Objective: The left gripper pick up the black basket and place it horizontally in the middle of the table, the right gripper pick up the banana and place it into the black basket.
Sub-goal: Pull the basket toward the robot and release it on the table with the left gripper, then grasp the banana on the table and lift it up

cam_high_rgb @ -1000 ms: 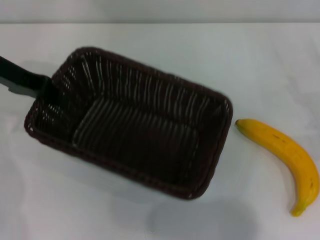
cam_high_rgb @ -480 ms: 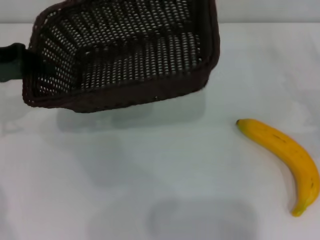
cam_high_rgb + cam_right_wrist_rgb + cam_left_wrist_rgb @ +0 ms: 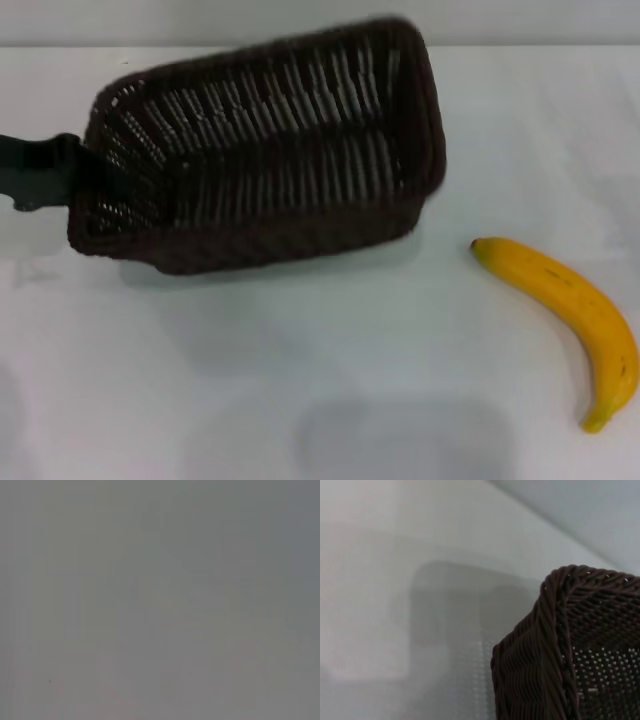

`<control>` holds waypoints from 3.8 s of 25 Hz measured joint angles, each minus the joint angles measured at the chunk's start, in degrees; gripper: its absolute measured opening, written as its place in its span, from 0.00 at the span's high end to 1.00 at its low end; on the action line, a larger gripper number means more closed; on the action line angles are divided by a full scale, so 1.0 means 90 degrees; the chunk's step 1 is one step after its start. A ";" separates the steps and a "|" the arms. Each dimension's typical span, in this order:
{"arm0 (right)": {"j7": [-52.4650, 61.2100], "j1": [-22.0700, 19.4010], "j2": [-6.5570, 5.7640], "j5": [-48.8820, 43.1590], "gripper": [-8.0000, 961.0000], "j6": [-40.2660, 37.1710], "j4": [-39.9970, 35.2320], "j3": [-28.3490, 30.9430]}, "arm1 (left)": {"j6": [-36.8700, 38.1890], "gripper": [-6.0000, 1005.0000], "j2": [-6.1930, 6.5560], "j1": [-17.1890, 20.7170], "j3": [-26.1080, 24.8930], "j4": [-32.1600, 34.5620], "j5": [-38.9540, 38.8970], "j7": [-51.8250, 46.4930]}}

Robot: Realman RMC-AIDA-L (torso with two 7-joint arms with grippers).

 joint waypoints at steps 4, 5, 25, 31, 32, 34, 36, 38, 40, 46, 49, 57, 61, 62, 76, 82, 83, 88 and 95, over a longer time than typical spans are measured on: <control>0.0011 -0.0009 -0.0007 0.0000 0.12 0.0000 0.0000 0.0000 | 0.0124 0.82 -0.0069 -0.0140 0.0171 -0.0074 0.0252 -0.0098; 0.0011 -0.0014 -0.0009 0.0000 0.12 0.0000 0.0000 0.0000 | 0.0139 0.82 -0.0087 -0.0166 0.0194 -0.0077 0.0281 -0.0119; 0.0011 -0.0049 -0.0010 0.0000 0.12 0.0016 -0.0001 0.0000 | 0.0406 0.79 -0.0166 -0.0341 0.0550 -0.0086 0.0417 -0.0245; 0.0011 -0.0049 -0.0010 0.0000 0.12 0.0027 -0.0001 0.0000 | 0.0487 0.72 -0.0167 -0.0360 0.0933 -0.0002 0.0418 -0.0191; 0.0012 -0.0049 -0.0010 0.0000 0.12 0.0028 -0.0001 0.0000 | 0.0510 0.69 -0.0173 -0.0363 0.0946 0.0015 0.0418 -0.0176; 0.0011 -0.0049 -0.0010 0.0000 0.12 0.0029 -0.0002 0.0000 | 0.0527 0.65 -0.0178 -0.0365 0.0953 0.0055 0.0418 -0.0153; 0.0011 -0.0050 -0.0011 0.0000 0.12 0.0030 -0.0001 0.0000 | 0.0529 0.55 -0.0179 -0.0362 0.0958 0.0097 0.0415 -0.0124; 0.0011 -0.0053 -0.0010 0.0000 0.12 0.0030 -0.0001 0.0000 | 0.0510 0.45 -0.0178 -0.0325 0.0946 0.0151 0.0388 -0.0101; 0.0011 -0.0056 -0.0010 0.0011 0.12 0.0028 -0.0001 0.0000 | 0.0453 0.37 -0.0178 -0.0257 0.0921 0.0268 0.0358 -0.0085; 0.0011 -0.0057 -0.0010 0.0048 0.12 0.0007 0.0027 0.0000 | 0.0136 0.18 -0.0195 0.0334 0.0883 0.1032 -0.0398 0.0191; 0.0011 -0.0047 -0.0010 0.0064 0.12 0.0004 0.0044 0.0005 | 0.0093 0.18 -0.0171 0.0694 0.0870 0.1223 -0.1051 0.0426; 0.0945 -0.0040 -0.0018 0.0084 0.12 0.0009 0.0046 0.0169 | 0.0399 0.17 -0.0607 0.1982 -0.0268 0.1584 -0.3179 0.2666; 0.1771 -0.0061 -0.0067 0.0057 0.12 -0.0010 0.0035 0.0173 | 0.0701 0.17 -0.0946 0.2458 -0.1220 0.1121 -0.4117 0.4093; 0.1916 -0.0073 -0.0071 0.0046 0.12 -0.0010 0.0035 0.0174 | 0.0758 0.17 -0.1009 0.2551 -0.1475 0.0863 -0.4427 0.4556; 0.5937 -0.0415 -0.0703 -0.0970 0.12 0.0431 0.0072 0.0089 | 0.0930 0.17 -0.1491 0.3358 -0.2320 -0.2720 -0.8530 1.1259; 0.7003 -0.0696 -0.1299 -0.2426 0.12 0.1407 0.0895 0.0096 | 0.1431 0.17 -0.1491 0.3453 -0.2325 -0.2938 -0.8911 1.1671; 0.7219 -0.0755 -0.1361 -0.2833 0.12 0.1393 0.1267 0.0116 | 0.1479 0.17 -0.1486 0.3456 -0.2326 -0.2931 -0.8915 1.1676; 0.8851 -0.0954 -0.1341 -0.5474 0.12 0.1241 0.3734 0.0358 | 0.1606 0.17 -0.1471 0.3398 -0.2330 -0.2905 -0.8934 1.1690; 1.1467 -0.0768 -0.0386 -0.9673 0.12 0.2299 0.8138 0.0527 | 0.2041 0.18 -0.1469 0.3177 -0.2334 -0.2899 -0.8942 1.1723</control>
